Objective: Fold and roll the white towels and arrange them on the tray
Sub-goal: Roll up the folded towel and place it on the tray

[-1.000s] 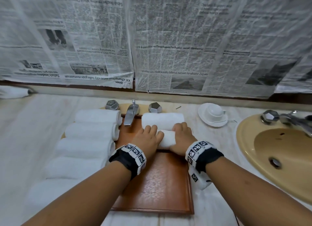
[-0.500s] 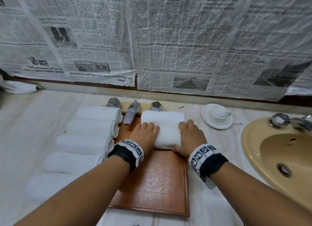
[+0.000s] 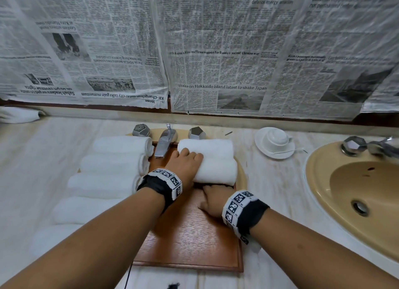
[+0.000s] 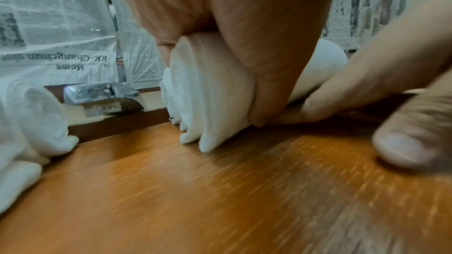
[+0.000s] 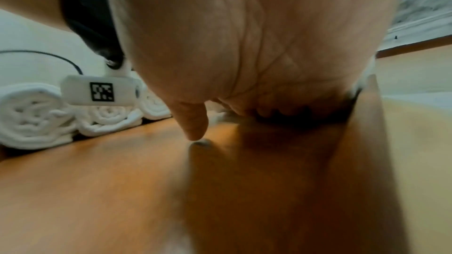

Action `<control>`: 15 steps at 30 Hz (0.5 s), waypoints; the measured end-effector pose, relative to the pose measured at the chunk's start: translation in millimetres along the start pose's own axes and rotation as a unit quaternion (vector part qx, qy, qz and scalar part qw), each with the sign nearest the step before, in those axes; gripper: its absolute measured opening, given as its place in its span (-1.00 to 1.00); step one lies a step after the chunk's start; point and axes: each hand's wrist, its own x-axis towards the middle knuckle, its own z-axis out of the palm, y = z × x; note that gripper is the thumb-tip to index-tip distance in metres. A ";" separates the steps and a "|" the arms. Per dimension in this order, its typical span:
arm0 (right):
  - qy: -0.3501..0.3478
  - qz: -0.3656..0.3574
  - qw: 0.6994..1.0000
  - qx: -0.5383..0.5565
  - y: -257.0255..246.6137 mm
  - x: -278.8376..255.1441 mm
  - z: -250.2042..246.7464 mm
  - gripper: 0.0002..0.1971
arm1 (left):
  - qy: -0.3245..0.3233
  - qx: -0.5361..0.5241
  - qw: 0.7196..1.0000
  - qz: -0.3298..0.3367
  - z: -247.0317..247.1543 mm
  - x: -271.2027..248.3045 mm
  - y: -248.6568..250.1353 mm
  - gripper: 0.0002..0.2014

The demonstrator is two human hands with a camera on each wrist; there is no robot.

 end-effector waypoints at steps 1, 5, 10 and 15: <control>-0.010 0.005 1.000 -0.005 -0.4 0.0 -4.1 -0.40 | -0.003 0.013 1.000 0.001 -0.5 0.1 1.1 -0.45; -0.023 -0.030 0.999 -0.007 1.4 -3.1 -25.3 -0.53 | -0.007 0.030 0.999 -0.023 -0.2 2.7 5.6 -0.60; -0.057 -0.004 0.998 0.010 20.6 -10.9 -46.9 -0.73 | 0.003 0.041 0.999 -0.024 4.0 4.9 10.4 -0.65; -0.058 0.139 0.975 0.165 45.7 -11.0 -62.0 -0.70 | 0.011 0.025 1.000 -0.006 4.2 -1.2 8.1 -0.68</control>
